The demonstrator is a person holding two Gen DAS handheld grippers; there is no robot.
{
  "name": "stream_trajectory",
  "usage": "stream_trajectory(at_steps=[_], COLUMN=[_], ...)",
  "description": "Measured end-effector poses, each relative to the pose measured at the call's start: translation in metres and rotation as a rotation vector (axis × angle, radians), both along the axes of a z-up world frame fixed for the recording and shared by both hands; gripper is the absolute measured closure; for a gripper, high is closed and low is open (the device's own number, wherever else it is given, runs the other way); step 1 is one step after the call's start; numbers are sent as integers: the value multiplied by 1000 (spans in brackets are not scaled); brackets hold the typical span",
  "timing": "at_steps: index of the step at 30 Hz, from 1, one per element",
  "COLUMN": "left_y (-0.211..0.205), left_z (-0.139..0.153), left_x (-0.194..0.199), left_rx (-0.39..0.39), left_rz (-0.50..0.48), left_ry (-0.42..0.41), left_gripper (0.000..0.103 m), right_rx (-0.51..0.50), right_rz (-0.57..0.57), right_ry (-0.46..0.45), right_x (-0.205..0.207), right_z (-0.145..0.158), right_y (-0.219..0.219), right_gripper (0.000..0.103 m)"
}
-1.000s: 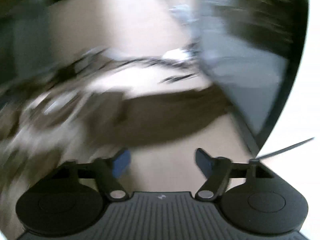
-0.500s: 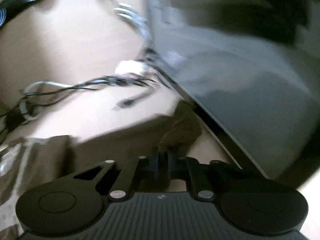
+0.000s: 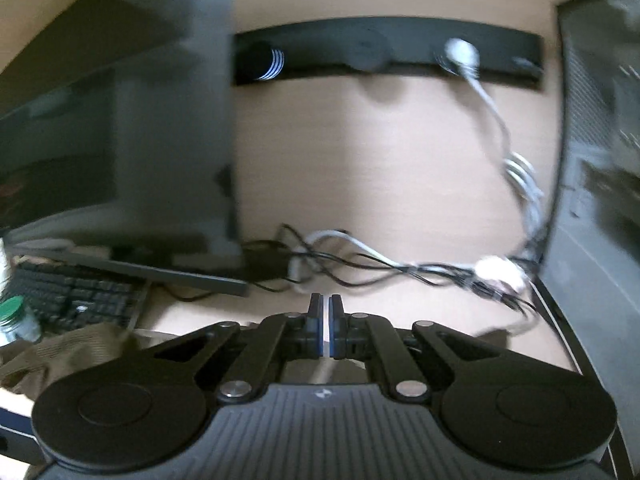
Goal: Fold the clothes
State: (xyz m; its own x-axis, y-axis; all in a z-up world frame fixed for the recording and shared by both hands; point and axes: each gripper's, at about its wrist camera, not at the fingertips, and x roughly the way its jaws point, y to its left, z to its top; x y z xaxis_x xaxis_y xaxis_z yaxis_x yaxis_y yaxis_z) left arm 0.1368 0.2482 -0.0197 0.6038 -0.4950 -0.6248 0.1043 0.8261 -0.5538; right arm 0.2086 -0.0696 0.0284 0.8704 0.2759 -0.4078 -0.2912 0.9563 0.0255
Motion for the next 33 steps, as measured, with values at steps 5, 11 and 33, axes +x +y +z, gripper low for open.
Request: stream_trajectory(at_steps=[5,11,33], left_y=[18,17,-43], left_z=[-6,-23,-7], left_x=[-2,5,13], left_rx=[-20,-47,277], left_rz=[40,51,45], left_ry=[17,86,119], left_gripper=[0,0,0], right_rx=[-28,-52,-73], right_rz=[-18,-111,-365], right_ry=[63,130,291], right_x=[10,11,96], right_z=[-12,-33,-106], right_y=[-4,-36,-106], right_gripper=[100,70,50])
